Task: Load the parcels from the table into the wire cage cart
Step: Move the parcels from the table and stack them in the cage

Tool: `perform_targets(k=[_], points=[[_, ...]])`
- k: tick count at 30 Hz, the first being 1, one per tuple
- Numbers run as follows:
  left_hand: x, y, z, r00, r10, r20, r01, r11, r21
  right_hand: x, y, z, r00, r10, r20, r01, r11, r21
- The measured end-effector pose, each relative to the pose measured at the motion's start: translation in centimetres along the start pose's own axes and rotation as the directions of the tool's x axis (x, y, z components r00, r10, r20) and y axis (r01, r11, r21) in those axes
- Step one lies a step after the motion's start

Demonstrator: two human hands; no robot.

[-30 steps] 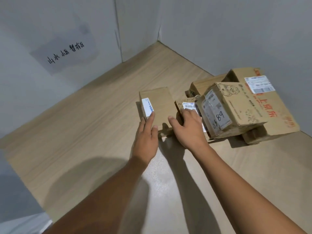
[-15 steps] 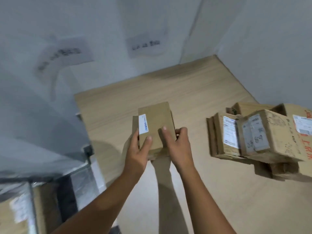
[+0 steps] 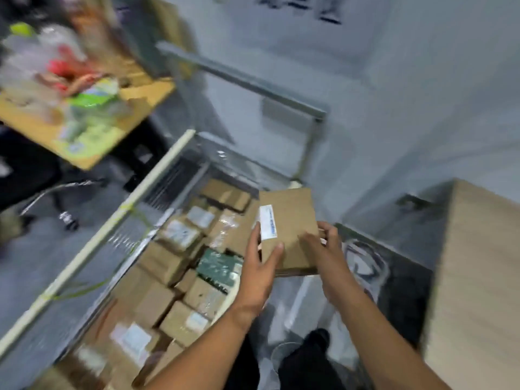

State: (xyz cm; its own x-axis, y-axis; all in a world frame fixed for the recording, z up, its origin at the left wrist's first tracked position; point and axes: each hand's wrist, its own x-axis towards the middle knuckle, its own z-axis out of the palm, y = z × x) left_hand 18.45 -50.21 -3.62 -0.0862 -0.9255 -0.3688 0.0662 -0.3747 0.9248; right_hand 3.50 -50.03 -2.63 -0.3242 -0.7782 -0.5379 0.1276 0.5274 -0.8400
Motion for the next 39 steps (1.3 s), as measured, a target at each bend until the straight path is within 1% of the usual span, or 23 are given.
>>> perform_targets(k=[2,5,6,8,11,13,15,17,19,22,24,26,29,31,34,37,39], points=[[0.1,0.9,-4.7,0.998,0.004,-0.057,-0.007,0.998,-0.066,1.0,-0.4,5.4,0.989,0.023,0.143,-0.006,0.993,-0.114],[0.6,-0.4,-10.9,0.974,-0.048,-0.223,0.027,0.995,-0.096,2.6,0.4,12.4,0.942,0.084,0.324,-0.008,0.974,-0.227],[0.9,-1.0,-12.6,0.960,-0.091,-0.266,0.069,0.994,-0.090,3.3,0.9,14.1,0.931,0.093,0.353,0.000,0.967,-0.256],[1.8,-2.0,-15.0,0.950,-0.146,-0.276,0.133,0.989,-0.064,5.0,2.0,16.7,0.921,0.107,0.374,0.016,0.950,-0.313],[4.3,-4.3,-18.5,0.946,-0.177,-0.271,0.213,0.971,0.111,9.2,4.0,19.8,0.905,0.141,0.401,0.028,0.921,-0.388],[6.9,-6.2,-20.7,0.932,-0.153,-0.329,0.249,0.928,0.276,12.9,5.2,21.5,0.893,0.176,0.415,0.017,0.907,-0.421],[10.1,-8.5,-22.8,0.914,-0.161,-0.372,0.318,0.853,0.413,17.3,6.3,23.0,0.889,0.168,0.425,0.054,0.885,-0.462],[13.6,-10.7,-24.3,0.910,-0.126,-0.395,0.351,0.740,0.574,22.3,7.7,24.4,0.880,0.163,0.447,0.112,0.843,-0.527],[17.4,-13.6,-25.7,0.904,-0.103,-0.415,0.377,0.651,0.659,27.7,9.3,26.1,0.870,0.167,0.464,0.158,0.797,-0.583],[22.6,-18.6,-26.9,0.860,-0.176,-0.478,0.487,0.561,0.669,35.6,12.4,28.7,0.846,0.190,0.498,0.229,0.713,-0.662],[26.1,-21.6,-27.1,0.844,-0.205,-0.496,0.521,0.535,0.665,40.2,14.6,30.6,0.831,0.199,0.520,0.258,0.689,-0.677],[29.4,-24.7,-27.5,0.837,-0.195,-0.511,0.533,0.499,0.683,43.9,16.8,32.5,0.810,0.204,0.550,0.296,0.668,-0.683],[33.8,-28.6,-28.2,0.833,-0.133,-0.537,0.537,0.427,0.727,48.2,20.6,35.4,0.798,0.221,0.561,0.289,0.677,-0.677],[35.9,-30.1,-28.6,0.812,-0.104,-0.574,0.561,0.411,0.719,49.8,22.7,37.3,0.780,0.243,0.577,0.303,0.660,-0.687],[37.4,-31.4,-28.9,0.784,-0.154,-0.602,0.606,0.402,0.686,50.3,24.6,39.4,0.750,0.240,0.616,0.329,0.673,-0.663],[37.8,-32.3,-28.9,0.766,-0.187,-0.616,0.633,0.386,0.671,50.5,25.9,39.8,0.752,0.275,0.599,0.334,0.625,-0.705],[37.9,-32.3,-28.9,0.764,-0.194,-0.616,0.637,0.378,0.672,50.6,26.0,39.9,0.728,0.311,0.611,0.373,0.568,-0.734]])
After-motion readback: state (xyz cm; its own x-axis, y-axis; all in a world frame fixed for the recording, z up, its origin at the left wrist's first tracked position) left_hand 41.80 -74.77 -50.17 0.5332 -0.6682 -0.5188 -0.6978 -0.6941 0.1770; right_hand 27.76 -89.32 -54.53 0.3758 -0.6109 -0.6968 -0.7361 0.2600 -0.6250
